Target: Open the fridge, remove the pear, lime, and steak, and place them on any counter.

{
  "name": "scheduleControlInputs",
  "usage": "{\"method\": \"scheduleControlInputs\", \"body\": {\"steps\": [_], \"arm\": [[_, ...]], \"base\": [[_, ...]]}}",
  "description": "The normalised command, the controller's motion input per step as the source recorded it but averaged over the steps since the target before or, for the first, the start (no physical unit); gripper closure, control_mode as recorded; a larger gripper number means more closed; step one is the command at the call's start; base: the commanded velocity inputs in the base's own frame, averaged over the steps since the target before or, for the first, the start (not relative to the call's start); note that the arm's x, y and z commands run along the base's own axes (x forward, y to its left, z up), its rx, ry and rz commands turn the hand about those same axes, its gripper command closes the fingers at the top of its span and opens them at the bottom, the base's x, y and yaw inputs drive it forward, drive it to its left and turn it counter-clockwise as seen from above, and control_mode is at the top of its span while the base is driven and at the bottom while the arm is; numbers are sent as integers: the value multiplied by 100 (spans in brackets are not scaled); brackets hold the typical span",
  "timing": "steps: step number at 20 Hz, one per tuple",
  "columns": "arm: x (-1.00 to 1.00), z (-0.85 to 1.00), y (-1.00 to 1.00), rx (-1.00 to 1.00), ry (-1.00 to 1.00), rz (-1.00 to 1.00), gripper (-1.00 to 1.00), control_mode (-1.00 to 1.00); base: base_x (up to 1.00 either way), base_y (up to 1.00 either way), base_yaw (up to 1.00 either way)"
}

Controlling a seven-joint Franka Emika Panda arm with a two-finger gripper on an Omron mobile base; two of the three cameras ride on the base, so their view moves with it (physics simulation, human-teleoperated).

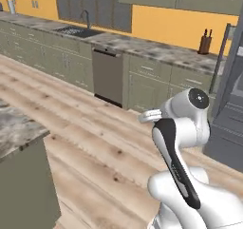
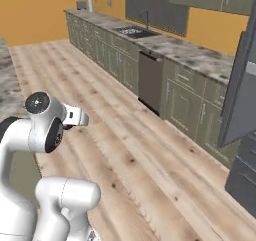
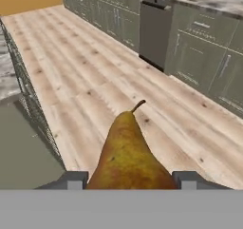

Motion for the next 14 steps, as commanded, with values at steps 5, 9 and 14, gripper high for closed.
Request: {"method": "scheduleControlInputs", "body": {"steps": [5, 9, 14], "arm": [[0, 0, 0, 0, 0, 0, 100, 100], [0, 0, 0, 0, 0, 0, 100, 100], [0, 0, 0, 0, 0, 0, 100, 100]], "base": [[0, 100, 37], [24, 100, 30], [27, 100, 39]]}}
